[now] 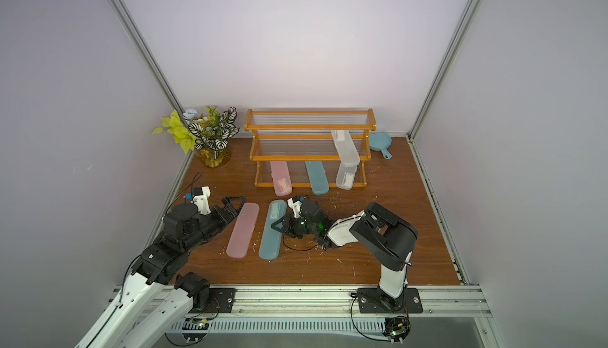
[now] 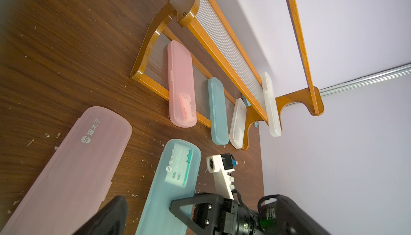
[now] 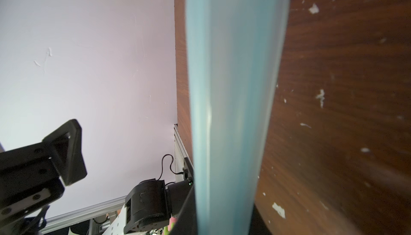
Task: Remove the pencil cases from the shelf
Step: Place the pencil case at the center of the board.
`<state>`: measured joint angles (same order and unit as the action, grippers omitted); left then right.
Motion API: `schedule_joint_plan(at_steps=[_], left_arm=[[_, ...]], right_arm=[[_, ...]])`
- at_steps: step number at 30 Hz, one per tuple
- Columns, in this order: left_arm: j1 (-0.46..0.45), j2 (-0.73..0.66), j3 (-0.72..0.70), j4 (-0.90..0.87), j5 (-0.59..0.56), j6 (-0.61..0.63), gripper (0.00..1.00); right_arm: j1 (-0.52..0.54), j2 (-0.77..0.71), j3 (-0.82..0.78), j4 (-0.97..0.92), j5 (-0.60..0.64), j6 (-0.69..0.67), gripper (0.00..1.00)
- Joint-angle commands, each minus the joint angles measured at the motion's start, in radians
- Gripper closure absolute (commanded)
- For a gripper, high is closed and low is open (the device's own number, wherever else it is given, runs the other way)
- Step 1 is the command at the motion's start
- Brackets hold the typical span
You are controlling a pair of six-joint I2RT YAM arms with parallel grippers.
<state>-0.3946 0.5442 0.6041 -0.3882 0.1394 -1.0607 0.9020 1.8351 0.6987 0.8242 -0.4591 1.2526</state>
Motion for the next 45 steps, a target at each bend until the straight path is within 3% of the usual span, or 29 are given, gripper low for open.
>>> schedule_joint_plan(at_steps=[1,17,35,45], left_arm=[[0.007,-0.007,0.019,-0.032,-0.016,0.027,0.02],[0.007,0.002,0.028,-0.040,-0.014,0.055,0.02],[0.007,0.031,0.035,-0.011,-0.027,0.091,0.02],[0.007,0.094,0.042,0.104,0.034,0.115,0.02]], right_arm=[[0.010,0.032,0.055,0.088,0.014,0.032,0.79],[0.028,0.177,0.180,0.070,-0.009,0.073,0.78],[0.011,0.106,0.189,-0.110,-0.005,0.021,0.40],[-0.045,-0.086,0.097,-0.272,0.024,-0.064,0.31]])
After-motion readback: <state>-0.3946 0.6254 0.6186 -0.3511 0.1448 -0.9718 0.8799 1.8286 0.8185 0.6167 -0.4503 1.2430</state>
